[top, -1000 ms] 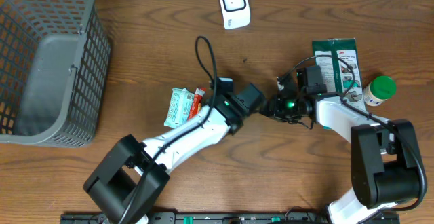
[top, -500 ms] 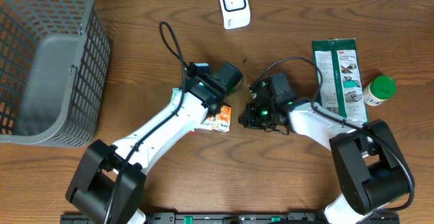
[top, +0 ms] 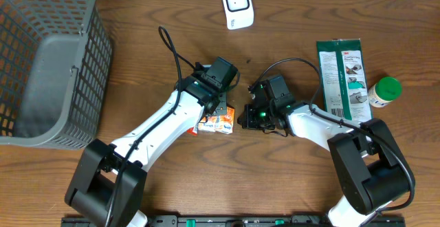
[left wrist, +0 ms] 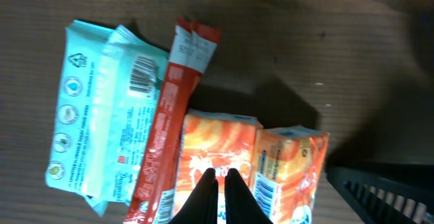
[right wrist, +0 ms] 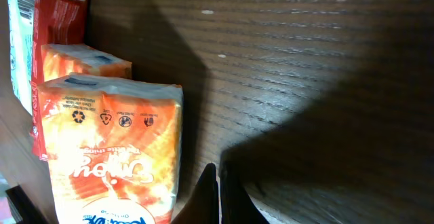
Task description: Scan the item barcode
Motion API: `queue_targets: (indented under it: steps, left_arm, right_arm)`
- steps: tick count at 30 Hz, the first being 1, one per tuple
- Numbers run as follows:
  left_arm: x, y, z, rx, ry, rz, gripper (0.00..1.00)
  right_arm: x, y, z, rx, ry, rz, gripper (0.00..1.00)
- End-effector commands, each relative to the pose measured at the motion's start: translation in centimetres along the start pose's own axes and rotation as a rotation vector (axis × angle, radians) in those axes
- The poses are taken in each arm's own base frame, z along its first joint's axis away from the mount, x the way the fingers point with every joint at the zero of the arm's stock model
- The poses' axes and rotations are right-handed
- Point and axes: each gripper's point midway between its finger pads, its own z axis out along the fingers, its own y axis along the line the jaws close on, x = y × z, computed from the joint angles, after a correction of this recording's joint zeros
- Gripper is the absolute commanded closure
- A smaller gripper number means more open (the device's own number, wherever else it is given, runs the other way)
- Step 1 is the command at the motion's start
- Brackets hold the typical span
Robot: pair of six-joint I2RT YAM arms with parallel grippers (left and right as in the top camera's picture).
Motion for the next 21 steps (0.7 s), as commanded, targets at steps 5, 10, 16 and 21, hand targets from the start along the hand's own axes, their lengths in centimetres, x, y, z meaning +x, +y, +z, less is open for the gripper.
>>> queue_targets:
  steps: [5, 10, 16, 21]
  left_arm:
    - [1.5, 0.0, 2.0, 0.019, 0.085, 0.05, 0.92]
    - [2.3, 0.3, 3.9, 0.015, 0.144, 0.039, 0.92]
    - [2.3, -0.4, 4.0, 0.071, 0.164, 0.02, 0.92]
    - [2.9, -1.3, 3.8, 0.119, 0.192, 0.021, 0.92]
  right_arm:
    - [0.8, -0.4, 0.7, 0.02, 0.022, 0.01, 0.99]
    - [0.8, -0.2, 0.8, 0.015, 0.022, 0.001, 0.99]
    - [0.7, -0.1, 0.8, 0.01, 0.017, -0.005, 0.99]
    - [0.9, 0.4, 1.0, 0.004, 0.018, -0.02, 0.99]
